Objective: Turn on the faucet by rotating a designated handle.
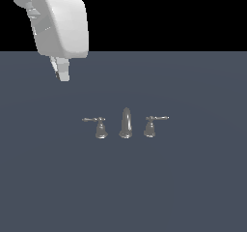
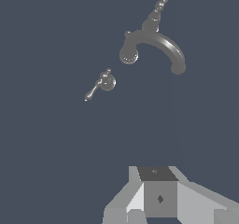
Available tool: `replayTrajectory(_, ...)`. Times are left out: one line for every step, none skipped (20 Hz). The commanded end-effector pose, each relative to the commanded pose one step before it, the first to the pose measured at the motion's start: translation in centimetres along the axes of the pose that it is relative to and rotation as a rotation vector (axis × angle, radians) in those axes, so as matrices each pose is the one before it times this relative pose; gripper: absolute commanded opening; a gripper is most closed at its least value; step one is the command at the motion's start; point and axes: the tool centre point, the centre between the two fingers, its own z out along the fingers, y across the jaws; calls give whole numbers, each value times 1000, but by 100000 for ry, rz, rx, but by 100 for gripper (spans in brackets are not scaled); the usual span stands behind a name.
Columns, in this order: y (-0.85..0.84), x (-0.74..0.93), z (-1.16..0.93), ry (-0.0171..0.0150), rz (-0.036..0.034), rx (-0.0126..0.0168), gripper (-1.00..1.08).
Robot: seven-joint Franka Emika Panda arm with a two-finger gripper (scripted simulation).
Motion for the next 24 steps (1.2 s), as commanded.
replayTrajectory(-967, 369, 1206, -157, 4801, 328, -100)
replayTrajectory(-361, 148, 458, -45, 1800, 81, -100)
replayTrajectory(-356, 146, 451, -42, 1772, 77, -100)
replayTrajectory(-350, 146, 444, -39, 1748, 74, -100)
replayTrajectory(-345, 145, 439, -35, 1725, 71, -100)
replayTrajectory(-340, 144, 433, -32, 1702, 67, -100)
replayTrajectory(-336, 144, 429, -28, 1684, 63, -100)
replayTrajectory(-332, 144, 425, -24, 1669, 60, -100)
replayTrajectory(-329, 144, 423, -20, 1656, 56, -100)
replayTrajectory(-327, 145, 421, -15, 1648, 52, -100)
replayTrajectory(-325, 146, 420, -11, 1644, 48, -100)
replayTrajectory(-325, 148, 420, -6, 1642, 45, -100)
replayTrajectory(-325, 148, 422, -1, 1644, 41, -100)
replayTrajectory(-326, 151, 424, 4, 1654, 38, -100)
replayTrajectory(-328, 154, 428, 8, 1667, 35, -100)
replayTrajectory(-331, 157, 433, 13, 1685, 32, -100)
replayTrajectory(-335, 160, 439, 18, 1708, 29, -100)
replayTrajectory(-341, 165, 446, 23, 1738, 27, -100)
replayTrajectory(-347, 169, 455, 28, 1771, 25, -100)
replayTrajectory(-355, 174, 465, 33, 1812, 24, -100)
replayTrajectory(-365, 181, 476, 37, 1860, 23, -100)
replayTrajectory(-375, 187, 489, 41, 1913, 23, -100)
replayTrajectory(-384, 192, 499, 45, 1955, 23, -100)
replayTrajectory(-380, 191, 492, 46, 1934, 23, -100)
